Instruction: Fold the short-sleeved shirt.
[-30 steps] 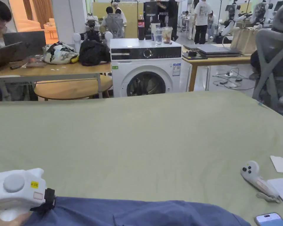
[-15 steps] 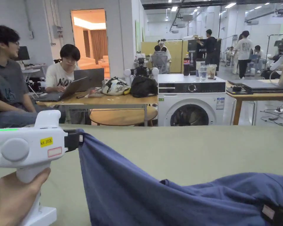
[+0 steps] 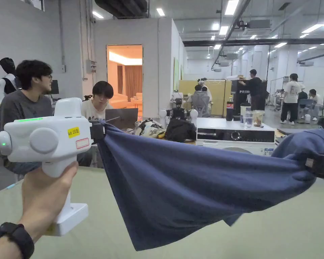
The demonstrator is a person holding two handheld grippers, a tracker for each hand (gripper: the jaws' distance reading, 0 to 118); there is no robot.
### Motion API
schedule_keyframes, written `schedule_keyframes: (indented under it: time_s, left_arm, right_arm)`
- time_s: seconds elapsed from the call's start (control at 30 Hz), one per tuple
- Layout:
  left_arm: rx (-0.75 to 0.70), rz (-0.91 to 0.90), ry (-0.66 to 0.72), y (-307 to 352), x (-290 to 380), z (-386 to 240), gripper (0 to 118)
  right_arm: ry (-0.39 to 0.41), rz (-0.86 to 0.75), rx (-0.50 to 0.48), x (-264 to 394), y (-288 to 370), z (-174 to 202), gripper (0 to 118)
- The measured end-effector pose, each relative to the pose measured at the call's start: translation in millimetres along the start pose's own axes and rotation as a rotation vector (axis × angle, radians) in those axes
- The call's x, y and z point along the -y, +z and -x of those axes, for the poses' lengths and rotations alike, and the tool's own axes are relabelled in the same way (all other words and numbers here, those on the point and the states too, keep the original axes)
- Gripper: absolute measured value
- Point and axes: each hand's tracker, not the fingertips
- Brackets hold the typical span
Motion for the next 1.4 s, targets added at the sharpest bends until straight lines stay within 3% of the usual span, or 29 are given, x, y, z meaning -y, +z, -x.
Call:
schedule_keyframes:
  time_s: [0.17,0.4,0.7,0.83,0.9,1.0,1.13,1.33,1.37,1.4]
  left_arm:
    - [-0.052,0.032,-0.014,-60.5,-4.6,8.1,0]
    - [-0.089,0.082,-0.025,-125.0,10.9,19.2,0]
    - [-0.105,0.172,-0.025,-150.5,78.0,39.0,0]
    - [0.031,0.326,0.146,-112.0,170.6,50.8,0]
    - [0.032,0.368,0.17,-80.8,215.8,54.0,0]
    - [0.046,0.429,0.187,-22.9,263.0,62.2,0]
    - [0.06,0.486,0.232,47.4,285.1,73.8,0]
    - [0.054,0.558,0.144,107.9,302.8,62.5,0]
    - [0.038,0.57,0.109,113.0,307.5,60.5,0]
    - [0.041,0.586,0.089,114.5,310.8,58.6,0]
  right_arm:
    - [0.051,0.056,0.03,-10.6,-70.2,7.1,11]
    - [0.003,0.135,0.068,-3.3,-157.2,5.2,11]
    - [-0.019,0.208,0.053,61.1,-187.2,-1.7,11]
    - [-0.055,0.319,0.039,153.1,-157.4,-28.4,11]
    - [-0.137,0.368,0.027,203.4,-125.5,-45.8,11]
    - [-0.192,0.39,0.098,264.3,-66.6,-67.2,11]
    - [-0.366,0.352,0.17,304.1,8.9,-79.6,11]
    - [-0.3,0.374,0.202,324.4,83.6,-63.1,11]
    - [-0.276,0.387,0.201,327.9,88.8,-63.5,15]
    - [-0.248,0.385,0.21,332.3,91.6,-63.8,28]
